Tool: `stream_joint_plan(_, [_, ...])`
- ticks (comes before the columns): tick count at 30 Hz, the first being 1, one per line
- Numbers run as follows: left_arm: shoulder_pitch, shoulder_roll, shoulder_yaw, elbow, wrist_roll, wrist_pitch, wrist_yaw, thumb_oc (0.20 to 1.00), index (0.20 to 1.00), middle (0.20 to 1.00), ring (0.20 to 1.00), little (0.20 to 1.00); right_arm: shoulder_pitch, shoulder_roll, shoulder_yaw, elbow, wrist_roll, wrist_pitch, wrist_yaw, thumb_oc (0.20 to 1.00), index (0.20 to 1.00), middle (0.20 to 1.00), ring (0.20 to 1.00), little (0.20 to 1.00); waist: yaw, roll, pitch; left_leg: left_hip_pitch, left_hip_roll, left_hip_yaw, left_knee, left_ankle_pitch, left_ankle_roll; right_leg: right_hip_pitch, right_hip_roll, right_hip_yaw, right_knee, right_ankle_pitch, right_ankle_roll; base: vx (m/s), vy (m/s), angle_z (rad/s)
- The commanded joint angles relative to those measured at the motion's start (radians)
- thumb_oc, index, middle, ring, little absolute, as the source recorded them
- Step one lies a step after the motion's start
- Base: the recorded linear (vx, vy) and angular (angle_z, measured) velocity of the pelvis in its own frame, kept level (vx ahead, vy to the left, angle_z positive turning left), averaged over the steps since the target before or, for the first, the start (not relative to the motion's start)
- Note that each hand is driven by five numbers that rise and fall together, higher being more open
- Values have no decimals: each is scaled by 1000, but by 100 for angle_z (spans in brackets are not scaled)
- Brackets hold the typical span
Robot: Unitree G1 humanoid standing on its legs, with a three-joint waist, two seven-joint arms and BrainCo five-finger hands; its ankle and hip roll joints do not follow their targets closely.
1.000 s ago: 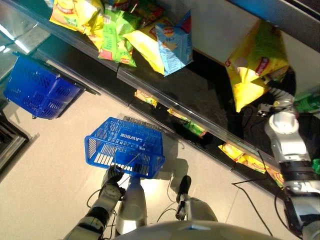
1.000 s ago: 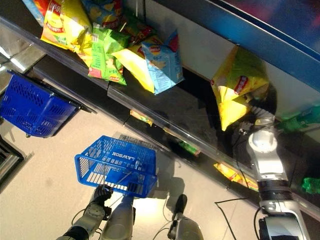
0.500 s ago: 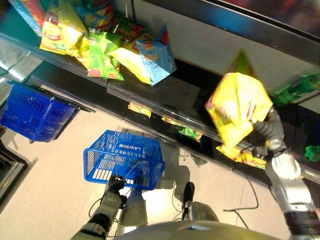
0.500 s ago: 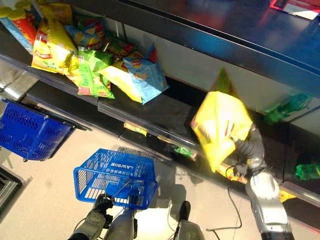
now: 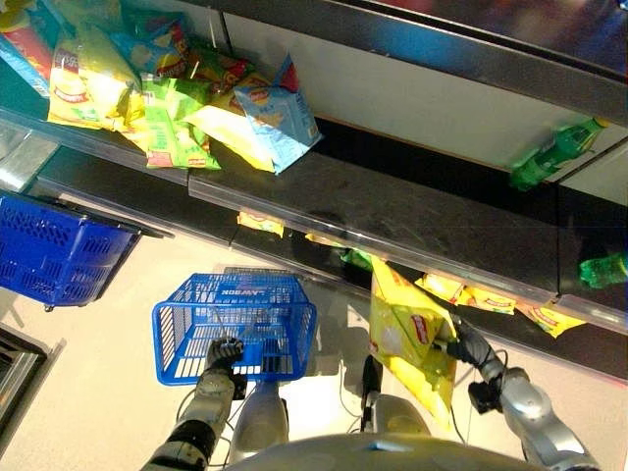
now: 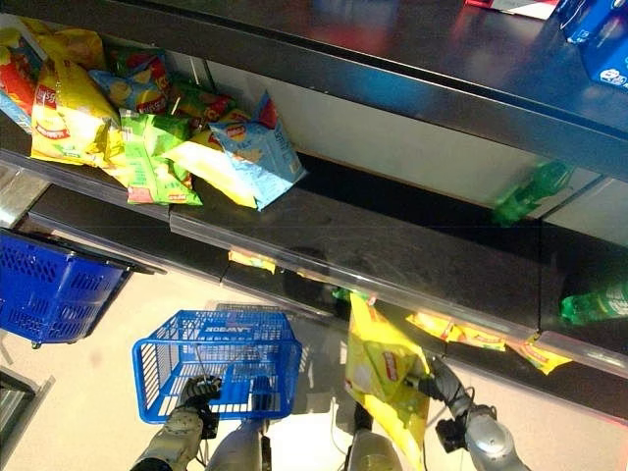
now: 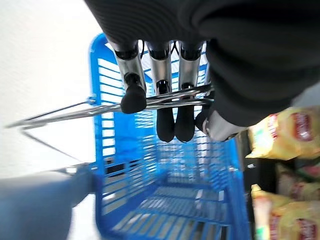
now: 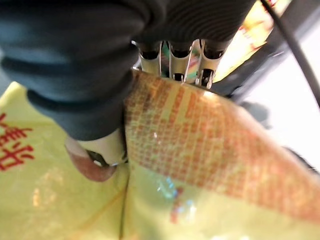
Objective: Pick up the snacks into the basket
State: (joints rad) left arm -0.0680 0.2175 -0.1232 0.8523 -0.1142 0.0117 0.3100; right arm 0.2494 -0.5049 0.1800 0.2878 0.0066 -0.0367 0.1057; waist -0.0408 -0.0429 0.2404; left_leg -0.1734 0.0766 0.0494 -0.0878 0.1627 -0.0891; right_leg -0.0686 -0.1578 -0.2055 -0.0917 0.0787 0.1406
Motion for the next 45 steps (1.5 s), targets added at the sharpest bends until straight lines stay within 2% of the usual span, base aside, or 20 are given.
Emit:
stream_joint_plan(1, [-97, 23, 29, -55, -47, -74, 20, 200, 200, 200, 200, 200, -87, -35, 27, -68, -76, -40, -28, 200, 200, 200, 200, 200, -6, -12, 30, 45, -40, 55, 1, -93, 34, -64, 11, 37, 18, 32, 22, -62, -22, -13])
stream_joint_plan(4, [-174, 22, -13, -109, -78, -89, 26, 200, 200, 200, 200, 200, -169, -38, 93, 13, -165, -26, -57, 200, 200, 200, 200, 200, -13, -9, 49, 23, -37, 58, 1, -82, 32, -89, 17, 46, 18, 40, 18, -67, -24, -4])
stream_joint_plan(10, [-273, 9, -84, -189, -104, -102, 30, 200, 200, 200, 200, 200, -286, -21, 190, 87, -236, -16, -83, 200, 200, 200, 200, 200, -19, -8, 81, -6, -31, 55, 1, -66, 27, -123, 25, 52, 21, 50, 13, -61, -32, -3])
stream_joint_plan(18, [-424, -33, -199, -229, -120, -108, 52, 200, 200, 200, 200, 200, -470, 57, 321, 199, -253, 4, -148, 200, 200, 200, 200, 200, -28, -17, 124, -79, -18, 50, 1, -34, 20, -193, 36, 54, 21, 76, 8, -60, -44, -3])
stream_joint_plan(21, [-491, -80, -259, -208, -137, -113, 71, 200, 200, 200, 200, 200, -593, 116, 410, 321, -311, 13, -214, 200, 200, 200, 200, 200, -28, -21, 144, -114, -12, 45, 1, -20, 16, -225, 37, 55, 19, 88, 8, -68, -49, -2])
stream_joint_plan(25, [-534, -104, -306, -198, -143, -111, 73, 200, 200, 200, 200, 200, -685, 180, 476, 401, -356, 31, -242, 200, 200, 200, 200, 200, -24, -21, 162, -135, -8, 43, 1, -12, 13, -245, 39, 52, 19, 95, 7, -31, -27, 0])
stream_joint_plan(27, [-554, -118, -355, -230, -163, -115, 60, 200, 200, 200, 200, 200, -763, 241, 512, 484, -328, 43, -257, 200, 200, 200, 200, 200, -18, -14, 179, -158, -7, 42, 1, -3, 11, -266, 39, 52, 16, 103, 5, -40, -31, 2])
stream_joint_plan(28, [-554, -118, -355, -230, -163, -115, 60, 200, 200, 200, 200, 200, -763, 242, 512, 484, -328, 42, -257, 200, 200, 200, 200, 200, -18, -14, 179, -158, -7, 42, 1, -3, 11, -266, 39, 52, 16, 103, 5, -36, -30, 1])
stream_joint_plan(29, [-564, -127, -391, -267, -163, -116, 54, 200, 200, 200, 200, 200, -806, 283, 516, 544, -292, 50, -274, 200, 200, 200, 200, 200, -10, -4, 189, -169, -7, 38, 1, 2, 10, -274, 38, 49, 15, 105, 4, 0, 0, 0])
stream_joint_plan(33, [-554, -140, -444, -351, -170, -119, 43, 200, 200, 200, 200, 200, -865, 330, 523, 616, -257, 54, -294, 200, 200, 200, 200, 200, 4, 13, 207, -180, -10, 32, 1, 7, 9, -282, 37, 42, 15, 106, 2, -29, -2, 4])
stream_joint_plan(34, [-532, -151, -488, -411, -181, -123, 35, 200, 200, 200, 200, 200, -912, 347, 531, 645, -264, 56, -317, 200, 200, 200, 200, 200, 17, 25, 223, -185, -15, 28, 1, 7, 10, -285, 36, 37, 16, 105, 0, -27, 1, 4])
stream_joint_plan(41, [-481, -148, -560, -543, -208, -125, 23, 200, 200, 200, 200, 200, -1006, 358, 518, 643, -252, 52, -385, 200, 200, 200, 200, 200, 43, 55, 259, -207, -26, 23, 1, 11, 13, -308, 27, 33, 17, 111, 1, -15, 5, 3])
stream_joint_plan(42, [-452, -129, -563, -611, -220, -131, 19, 200, 200, 200, 200, 200, -1045, 345, 496, 636, -250, 51, -414, 200, 200, 200, 200, 200, 56, 70, 276, -225, -32, 22, 1, 15, 15, -326, 23, 32, 19, 114, 1, -40, 17, 6])
stream_joint_plan(45, [-433, -120, -568, -654, -239, -137, 20, 200, 200, 200, 200, 200, -1096, 328, 477, 658, -262, 51, -444, 200, 200, 200, 200, 200, 72, 87, 280, -255, -37, 23, 1, 19, 17, -354, 19, 31, 20, 118, 1, -25, 15, 2])
